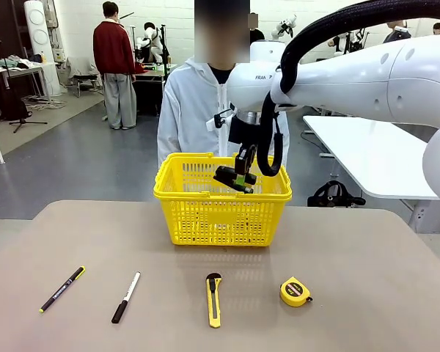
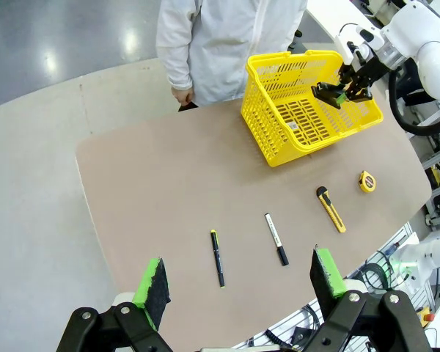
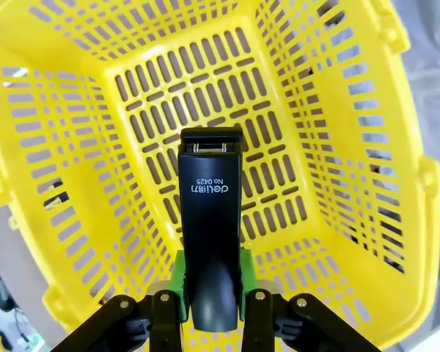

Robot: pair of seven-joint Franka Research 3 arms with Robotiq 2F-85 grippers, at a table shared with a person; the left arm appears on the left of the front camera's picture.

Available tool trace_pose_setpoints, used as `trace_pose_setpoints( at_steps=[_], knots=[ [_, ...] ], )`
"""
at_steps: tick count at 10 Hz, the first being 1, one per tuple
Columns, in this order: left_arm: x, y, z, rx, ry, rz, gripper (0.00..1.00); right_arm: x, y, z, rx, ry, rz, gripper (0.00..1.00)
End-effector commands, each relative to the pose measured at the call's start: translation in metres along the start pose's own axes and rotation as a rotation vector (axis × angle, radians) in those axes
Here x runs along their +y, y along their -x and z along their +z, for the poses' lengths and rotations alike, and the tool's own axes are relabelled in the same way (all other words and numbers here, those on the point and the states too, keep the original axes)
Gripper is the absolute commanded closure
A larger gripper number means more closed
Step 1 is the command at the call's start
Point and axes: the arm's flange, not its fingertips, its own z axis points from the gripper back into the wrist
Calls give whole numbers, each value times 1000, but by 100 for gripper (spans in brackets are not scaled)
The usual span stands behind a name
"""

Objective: Place the items the person wants into the basket.
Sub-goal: Pick up the item the person points to and place it in the Market Basket.

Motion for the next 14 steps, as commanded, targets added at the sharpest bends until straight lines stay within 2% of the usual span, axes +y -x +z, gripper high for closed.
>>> trace_pose_setpoints(
  at_steps=[1,6,7,9,14],
  knots=[
    [0,1,0,-1,8,0,0,8,13,-7,-26,-32,15,100],
    [0,1,0,-1,8,0,0,6,17,-20,11,-47,-3,100],
    [0,1,0,-1,8,0,0,7,19,-17,12,-53,-2,45],
    [0,1,0,-1,8,0,0,7,18,-18,11,-63,-5,0],
    [0,1,0,-1,8,0,0,6,14,-10,-1,-77,-23,0]
  ],
)
